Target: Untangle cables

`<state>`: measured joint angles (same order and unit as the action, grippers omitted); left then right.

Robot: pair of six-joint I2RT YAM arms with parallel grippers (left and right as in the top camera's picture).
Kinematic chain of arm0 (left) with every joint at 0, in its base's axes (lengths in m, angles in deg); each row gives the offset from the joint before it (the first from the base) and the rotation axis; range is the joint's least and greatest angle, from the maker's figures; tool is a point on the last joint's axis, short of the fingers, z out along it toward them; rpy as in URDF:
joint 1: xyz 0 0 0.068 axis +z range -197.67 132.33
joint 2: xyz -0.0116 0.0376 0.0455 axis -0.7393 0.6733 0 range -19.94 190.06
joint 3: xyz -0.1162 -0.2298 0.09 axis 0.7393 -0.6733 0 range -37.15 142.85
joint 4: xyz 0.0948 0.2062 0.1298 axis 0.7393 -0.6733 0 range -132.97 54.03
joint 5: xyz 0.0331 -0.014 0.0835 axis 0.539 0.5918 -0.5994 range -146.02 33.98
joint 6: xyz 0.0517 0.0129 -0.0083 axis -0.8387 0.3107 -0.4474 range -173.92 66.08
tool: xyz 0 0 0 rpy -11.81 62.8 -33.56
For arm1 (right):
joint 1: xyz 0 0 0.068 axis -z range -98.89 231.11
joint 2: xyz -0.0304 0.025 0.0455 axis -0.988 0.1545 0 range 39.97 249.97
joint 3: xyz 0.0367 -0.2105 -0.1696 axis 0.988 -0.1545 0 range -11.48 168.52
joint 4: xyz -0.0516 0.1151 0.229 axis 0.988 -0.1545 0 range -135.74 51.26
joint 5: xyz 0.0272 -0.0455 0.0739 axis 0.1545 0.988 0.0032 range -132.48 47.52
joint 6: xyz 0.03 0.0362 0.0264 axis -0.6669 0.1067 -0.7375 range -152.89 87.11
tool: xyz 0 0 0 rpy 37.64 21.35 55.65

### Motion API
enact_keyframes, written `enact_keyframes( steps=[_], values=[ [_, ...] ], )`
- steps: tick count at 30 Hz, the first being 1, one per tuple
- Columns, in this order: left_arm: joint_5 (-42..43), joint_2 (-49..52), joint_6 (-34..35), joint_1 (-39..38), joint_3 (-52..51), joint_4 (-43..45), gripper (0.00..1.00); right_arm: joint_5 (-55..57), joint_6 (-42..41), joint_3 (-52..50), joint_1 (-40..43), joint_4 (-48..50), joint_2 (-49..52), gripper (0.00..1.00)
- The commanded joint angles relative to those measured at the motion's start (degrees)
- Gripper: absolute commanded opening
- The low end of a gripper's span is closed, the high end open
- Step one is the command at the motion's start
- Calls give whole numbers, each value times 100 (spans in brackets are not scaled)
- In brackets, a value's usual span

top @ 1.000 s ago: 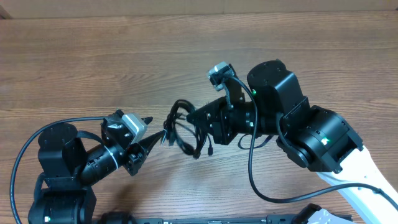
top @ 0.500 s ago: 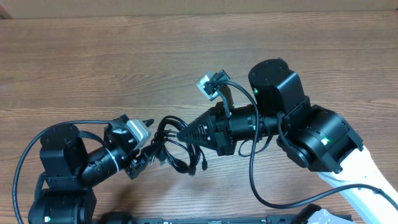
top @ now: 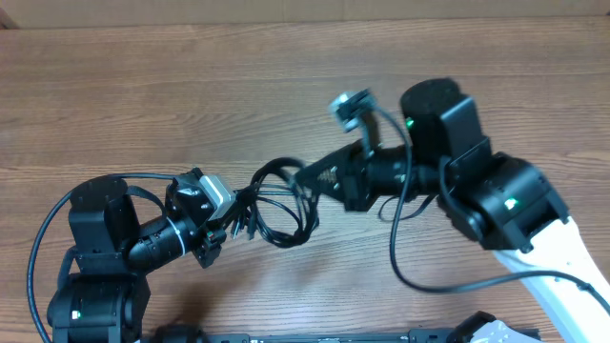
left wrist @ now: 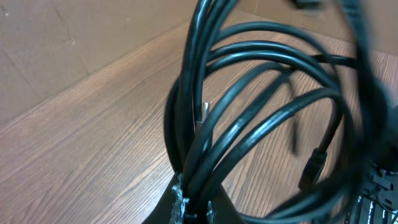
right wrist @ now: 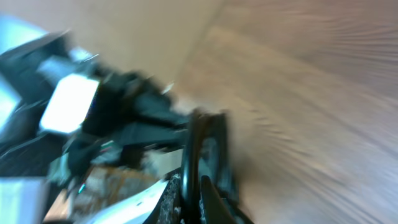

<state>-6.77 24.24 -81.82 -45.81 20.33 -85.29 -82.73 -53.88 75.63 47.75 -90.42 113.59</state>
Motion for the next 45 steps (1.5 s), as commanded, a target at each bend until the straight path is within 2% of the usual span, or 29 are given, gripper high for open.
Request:
enact_keyframes(
  steps=[1,6,12,15,25,34,39,40,41,42,43,45],
  values=[
    [-140,-4,-37,-2,0,-22,4,590,31,264,538,-122,-133,4],
    [-140,-4,-37,-2,0,-17,5,625,186,264,1110,-393,-140,4],
    [-142,-4,-35,-2,0,-20,5,1222,179,264,1504,-551,-140,4],
    [-142,-4,-35,-2,0,-20,5,1333,177,264,1554,-555,-140,4],
    [-142,-4,-35,0,0,-20,6,3528,-61,264,1554,-975,-140,4],
    [-114,-7,79,-2,13,4,5,4793,-452,264,1554,-1244,-140,4],
    [7,-7,133,-2,44,61,6,4806,-623,264,1554,-1325,-140,6],
    [48,-7,133,-2,50,79,6,4688,-621,264,1554,-1338,-140,19],
    [94,-9,136,-2,55,111,6,4533,-619,264,1554,-1338,-140,49],
    [144,-9,133,-2,55,140,6,4411,-597,264,1554,-1340,-140,83],
    [186,-9,136,-2,57,166,6,4328,-597,264,1554,-1340,-140,99],
    [258,-9,138,-2,57,203,6,4120,-577,264,1554,-1338,-140,100]
  ],
)
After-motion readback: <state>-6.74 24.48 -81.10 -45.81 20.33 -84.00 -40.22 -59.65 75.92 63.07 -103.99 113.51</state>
